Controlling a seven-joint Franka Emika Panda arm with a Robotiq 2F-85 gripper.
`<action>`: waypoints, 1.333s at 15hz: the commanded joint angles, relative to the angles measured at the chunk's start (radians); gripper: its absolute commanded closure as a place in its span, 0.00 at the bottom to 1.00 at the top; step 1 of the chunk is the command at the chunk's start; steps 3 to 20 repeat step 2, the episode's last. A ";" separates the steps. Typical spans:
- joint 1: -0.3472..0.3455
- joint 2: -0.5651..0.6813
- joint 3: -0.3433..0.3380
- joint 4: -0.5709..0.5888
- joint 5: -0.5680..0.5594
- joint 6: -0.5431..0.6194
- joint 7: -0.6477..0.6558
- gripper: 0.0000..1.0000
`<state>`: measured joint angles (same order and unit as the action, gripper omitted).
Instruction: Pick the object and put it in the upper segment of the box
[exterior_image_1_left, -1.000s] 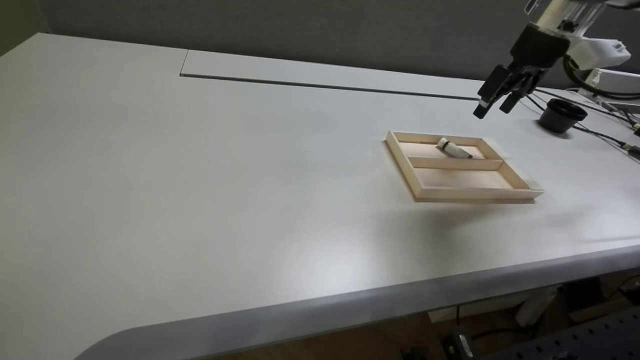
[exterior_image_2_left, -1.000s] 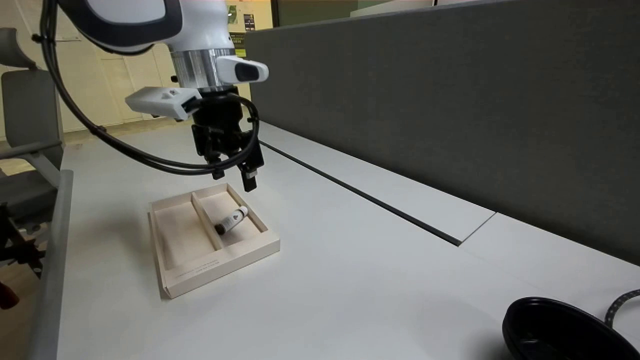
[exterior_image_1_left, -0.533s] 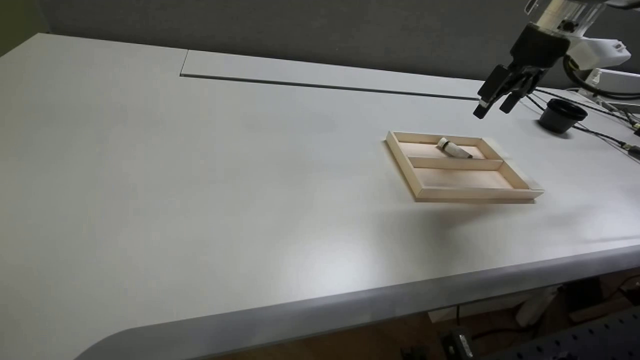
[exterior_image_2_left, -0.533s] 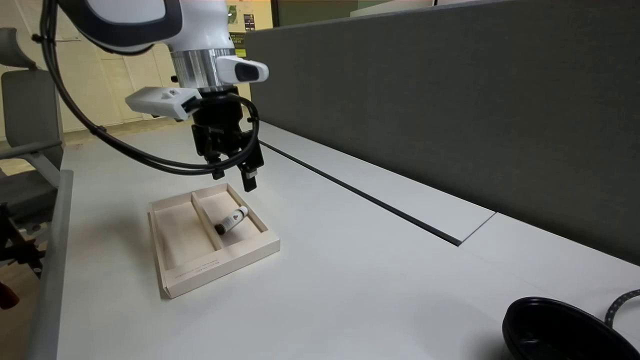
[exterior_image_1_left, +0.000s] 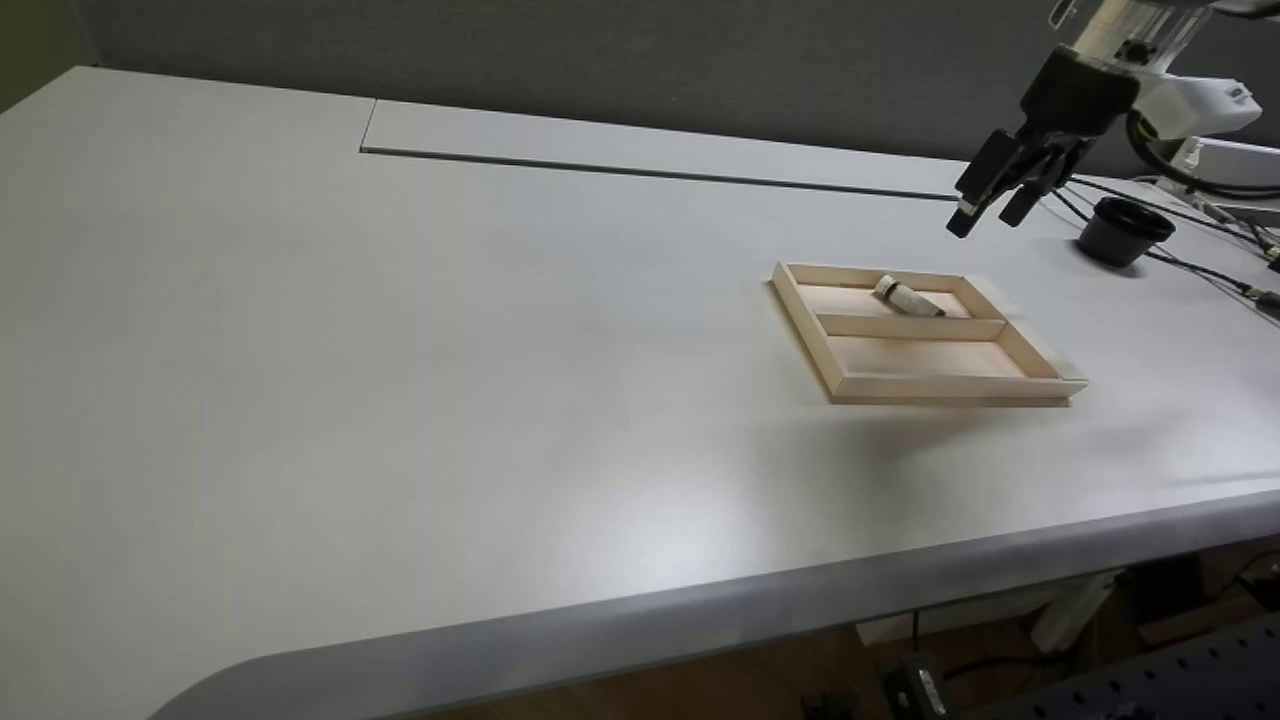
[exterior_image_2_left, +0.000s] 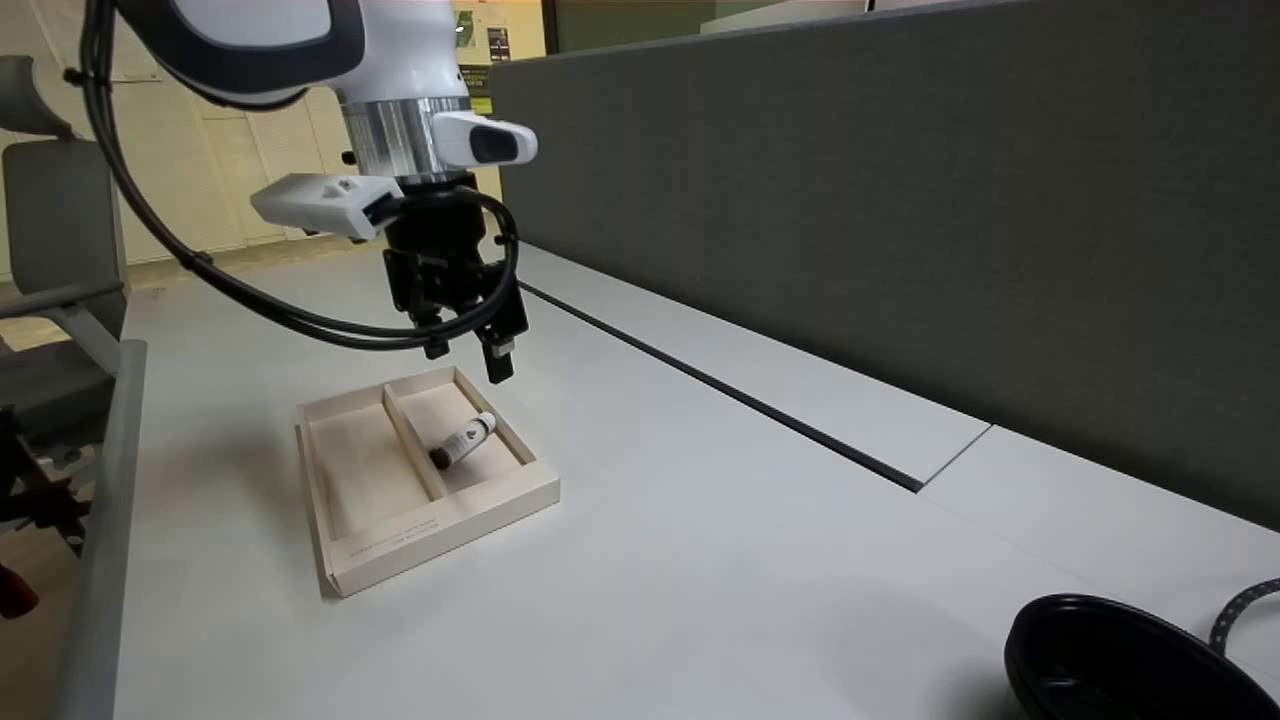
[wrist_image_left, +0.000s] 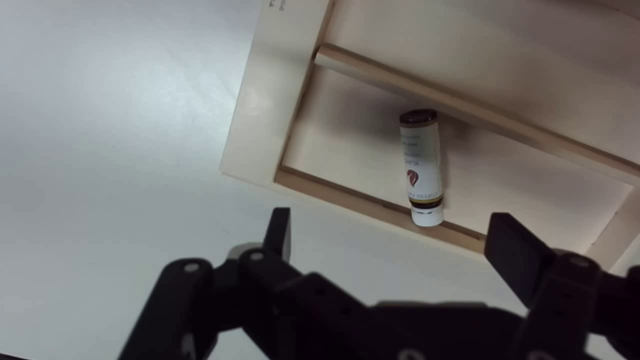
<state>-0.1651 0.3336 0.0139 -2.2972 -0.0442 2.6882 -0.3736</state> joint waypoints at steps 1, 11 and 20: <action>0.003 -0.001 -0.003 0.001 0.001 -0.003 0.000 0.00; 0.003 -0.001 -0.003 0.001 0.001 -0.003 0.000 0.00; 0.003 -0.001 -0.003 0.001 0.001 -0.003 0.000 0.00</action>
